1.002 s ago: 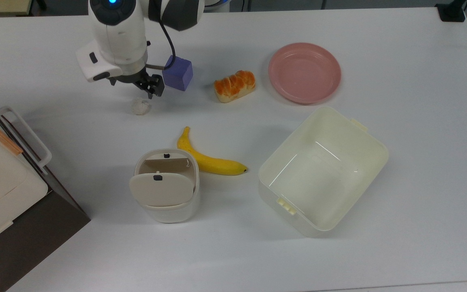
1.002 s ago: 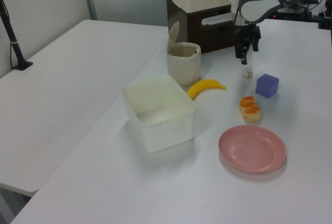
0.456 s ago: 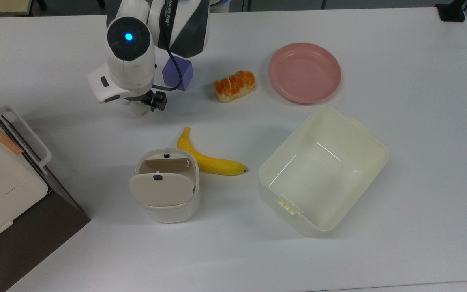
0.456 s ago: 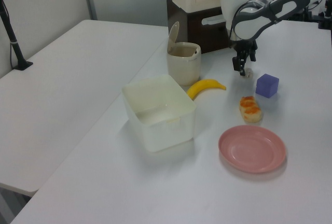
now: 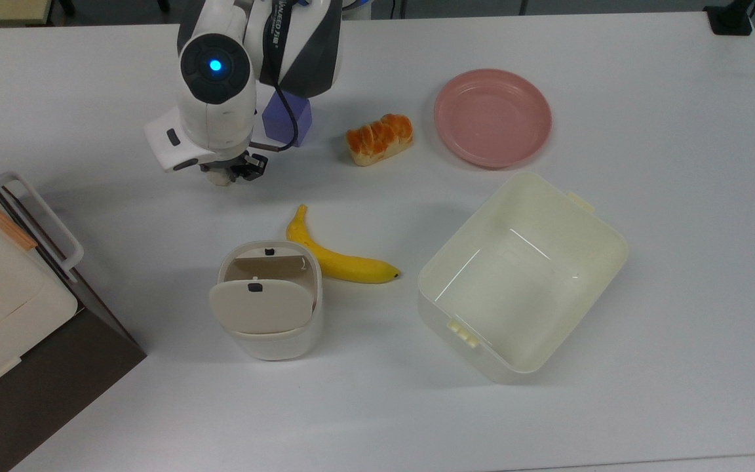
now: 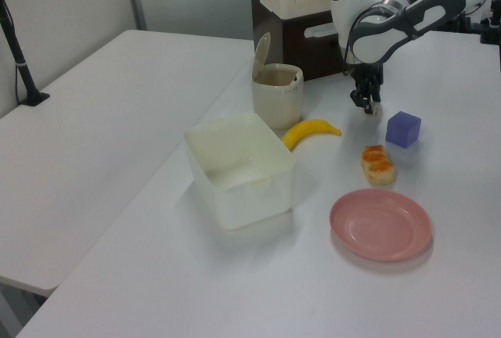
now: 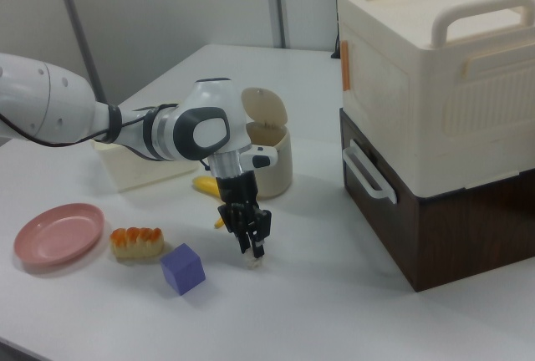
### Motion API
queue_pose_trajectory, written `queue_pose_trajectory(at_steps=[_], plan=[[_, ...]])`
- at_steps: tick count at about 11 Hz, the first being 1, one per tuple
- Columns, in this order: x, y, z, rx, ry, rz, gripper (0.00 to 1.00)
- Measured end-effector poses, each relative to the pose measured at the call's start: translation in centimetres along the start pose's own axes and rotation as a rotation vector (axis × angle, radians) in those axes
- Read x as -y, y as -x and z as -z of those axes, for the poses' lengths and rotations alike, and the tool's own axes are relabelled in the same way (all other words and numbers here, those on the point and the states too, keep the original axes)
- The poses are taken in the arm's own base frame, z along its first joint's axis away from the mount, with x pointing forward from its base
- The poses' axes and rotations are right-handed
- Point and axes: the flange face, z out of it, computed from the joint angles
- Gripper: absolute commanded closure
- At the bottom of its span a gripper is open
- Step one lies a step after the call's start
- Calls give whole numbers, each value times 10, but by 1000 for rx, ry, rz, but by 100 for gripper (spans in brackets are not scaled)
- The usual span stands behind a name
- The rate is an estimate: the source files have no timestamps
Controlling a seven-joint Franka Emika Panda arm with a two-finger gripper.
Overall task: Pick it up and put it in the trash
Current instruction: 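Close the gripper on the white paper ball and lift it, then carry the paper ball over the open cream trash can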
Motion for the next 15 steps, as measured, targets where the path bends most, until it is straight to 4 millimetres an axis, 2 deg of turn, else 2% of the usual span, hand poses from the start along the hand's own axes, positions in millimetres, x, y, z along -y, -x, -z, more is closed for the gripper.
queue_pose_trajectory(at_steps=[3,5,8,11,14,15], plan=[[3,0,1,-5,13,57,100],[2,-6,14,-36,12,93,100],[-9,-24,77,-159,-72,47,100],[-14,-32,145,-282,-182,-26,100],[-8,-38,194,-399,-233,-163,100],[-2,-42,205,-457,-258,-219,100]])
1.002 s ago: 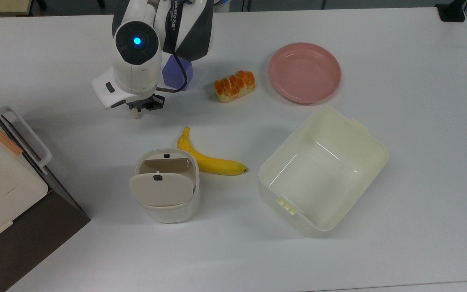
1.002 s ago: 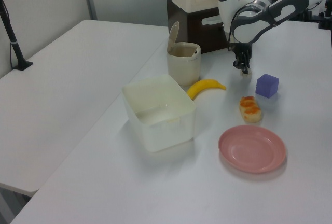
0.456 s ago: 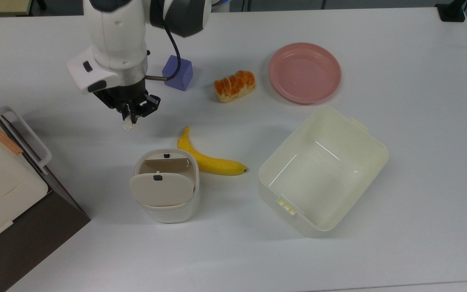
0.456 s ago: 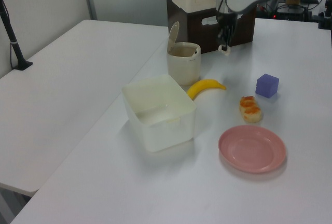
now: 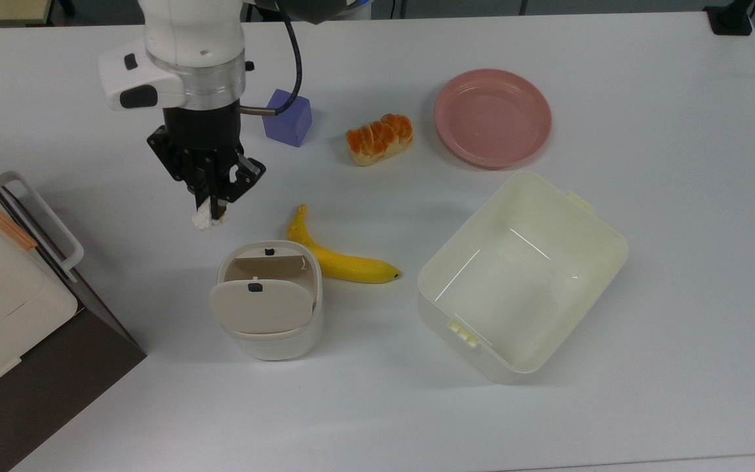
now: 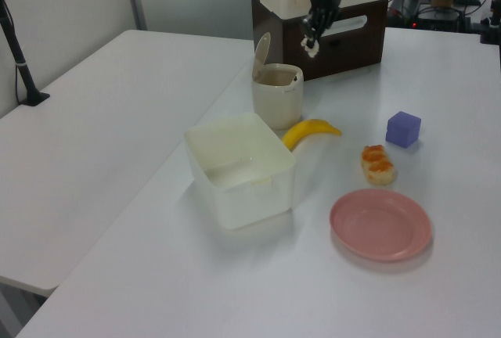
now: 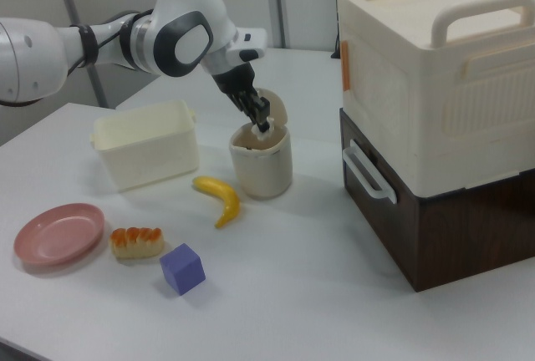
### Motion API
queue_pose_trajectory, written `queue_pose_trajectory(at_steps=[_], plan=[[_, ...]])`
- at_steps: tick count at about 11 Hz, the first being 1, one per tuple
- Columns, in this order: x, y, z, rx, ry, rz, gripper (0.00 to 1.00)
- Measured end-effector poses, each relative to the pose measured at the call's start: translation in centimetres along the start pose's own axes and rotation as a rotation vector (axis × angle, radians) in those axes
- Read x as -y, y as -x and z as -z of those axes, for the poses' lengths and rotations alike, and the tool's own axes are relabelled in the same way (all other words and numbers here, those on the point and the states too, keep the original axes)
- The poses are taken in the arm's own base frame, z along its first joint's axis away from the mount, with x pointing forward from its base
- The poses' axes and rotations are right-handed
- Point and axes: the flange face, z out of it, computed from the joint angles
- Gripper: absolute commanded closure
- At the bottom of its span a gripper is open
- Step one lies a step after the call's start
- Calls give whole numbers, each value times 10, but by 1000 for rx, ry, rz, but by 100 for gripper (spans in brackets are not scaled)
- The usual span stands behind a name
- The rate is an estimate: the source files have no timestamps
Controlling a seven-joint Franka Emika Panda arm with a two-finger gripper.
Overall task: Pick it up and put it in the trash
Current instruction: 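Carry the paper ball over the open cream trash can, then open the gripper to drop the paper ball into the can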
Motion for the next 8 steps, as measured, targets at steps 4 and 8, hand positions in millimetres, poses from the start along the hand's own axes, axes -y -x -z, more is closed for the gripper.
queue_pose_trajectory(at_steps=[4,8], plan=[[52,5,-6,-88,-70,-115,58],[66,7,-6,-110,-88,-144,0]])
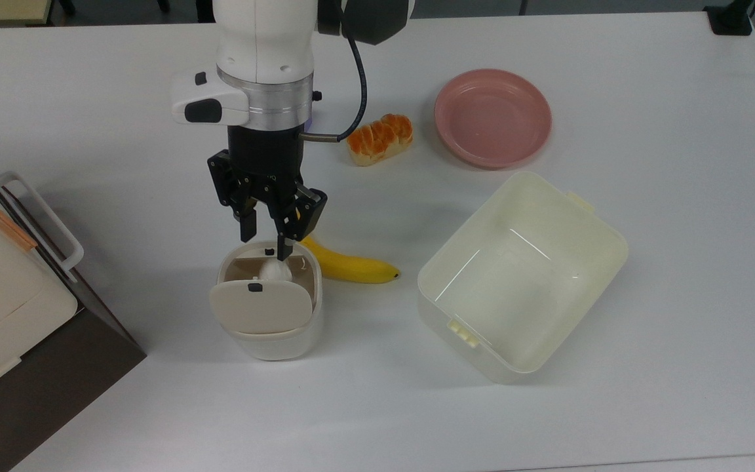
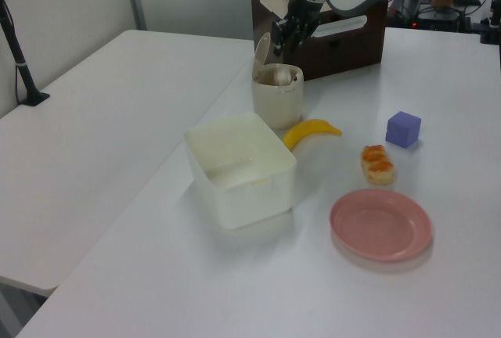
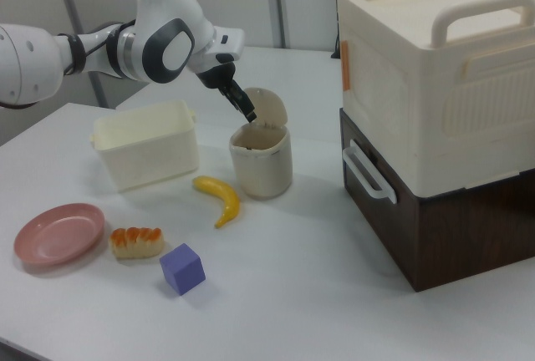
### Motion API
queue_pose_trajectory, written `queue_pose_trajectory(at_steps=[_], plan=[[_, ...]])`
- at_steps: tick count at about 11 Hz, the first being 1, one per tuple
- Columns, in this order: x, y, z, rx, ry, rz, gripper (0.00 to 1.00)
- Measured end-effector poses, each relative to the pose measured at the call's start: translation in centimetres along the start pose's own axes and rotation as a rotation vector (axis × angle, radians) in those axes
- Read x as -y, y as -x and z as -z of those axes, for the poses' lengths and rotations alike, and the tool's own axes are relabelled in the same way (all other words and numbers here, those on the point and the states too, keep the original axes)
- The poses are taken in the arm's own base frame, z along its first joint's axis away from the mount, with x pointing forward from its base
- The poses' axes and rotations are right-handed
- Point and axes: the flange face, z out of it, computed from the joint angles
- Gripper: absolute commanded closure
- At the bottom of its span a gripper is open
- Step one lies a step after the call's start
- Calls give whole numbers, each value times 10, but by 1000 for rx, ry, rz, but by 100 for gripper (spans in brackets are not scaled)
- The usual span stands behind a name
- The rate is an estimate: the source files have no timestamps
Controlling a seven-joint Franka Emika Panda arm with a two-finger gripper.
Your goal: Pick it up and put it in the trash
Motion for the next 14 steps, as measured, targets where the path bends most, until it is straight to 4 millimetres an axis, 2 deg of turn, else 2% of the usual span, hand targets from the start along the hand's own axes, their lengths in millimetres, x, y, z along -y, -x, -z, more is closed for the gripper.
queue_pose_trajectory(at_steps=[5,6,9,12,14], plan=[[-4,1,8,43,14,21,0],[-10,2,18,89,27,58,0],[-33,5,63,222,30,201,0],[-50,18,82,347,84,337,0],[-61,24,102,409,92,370,0]])
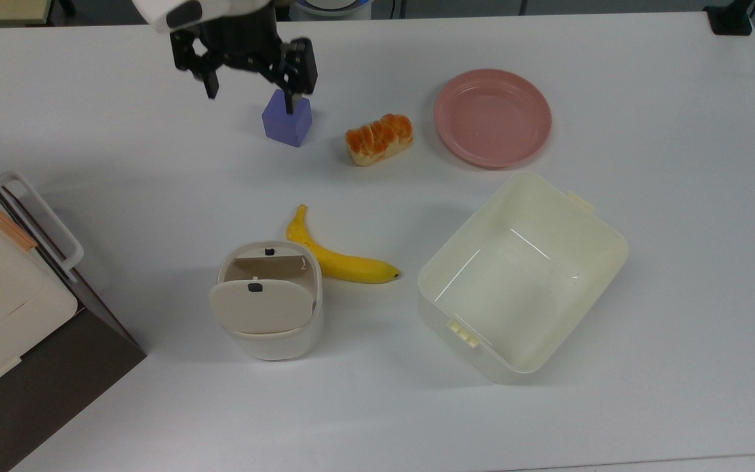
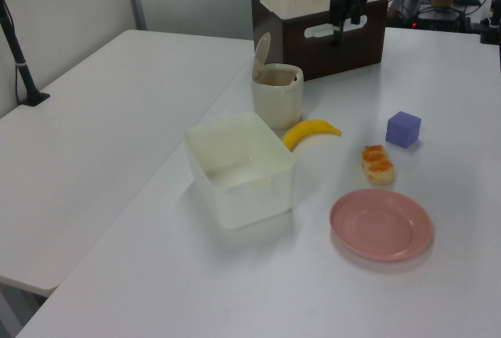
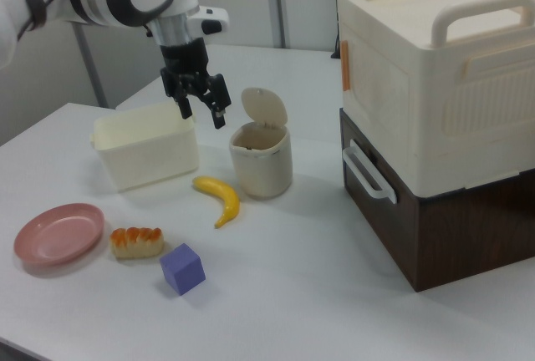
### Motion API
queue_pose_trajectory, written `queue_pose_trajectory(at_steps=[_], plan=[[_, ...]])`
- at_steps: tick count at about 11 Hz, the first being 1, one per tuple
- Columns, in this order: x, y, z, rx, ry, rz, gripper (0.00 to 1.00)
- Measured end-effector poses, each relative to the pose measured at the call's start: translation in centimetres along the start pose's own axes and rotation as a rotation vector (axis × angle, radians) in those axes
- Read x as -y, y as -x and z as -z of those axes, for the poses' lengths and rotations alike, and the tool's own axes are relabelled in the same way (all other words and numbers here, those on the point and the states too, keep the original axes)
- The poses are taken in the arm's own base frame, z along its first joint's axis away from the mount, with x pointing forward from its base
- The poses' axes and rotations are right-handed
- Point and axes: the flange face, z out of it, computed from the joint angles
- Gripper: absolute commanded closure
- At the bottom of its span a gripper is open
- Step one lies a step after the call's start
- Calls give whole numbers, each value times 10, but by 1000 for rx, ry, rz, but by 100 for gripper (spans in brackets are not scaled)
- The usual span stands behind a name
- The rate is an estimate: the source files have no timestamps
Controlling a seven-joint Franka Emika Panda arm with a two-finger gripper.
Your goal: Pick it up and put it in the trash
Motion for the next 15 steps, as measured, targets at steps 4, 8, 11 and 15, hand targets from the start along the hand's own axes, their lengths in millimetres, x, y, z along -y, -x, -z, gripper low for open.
queue_pose_trajectory(at_steps=[4,8,11,15], plan=[[-15,27,30,4,-44,4,0],[-1,36,19,30,-30,42,0],[-2,38,21,28,-33,43,0],[-2,39,22,26,-34,43,0]])
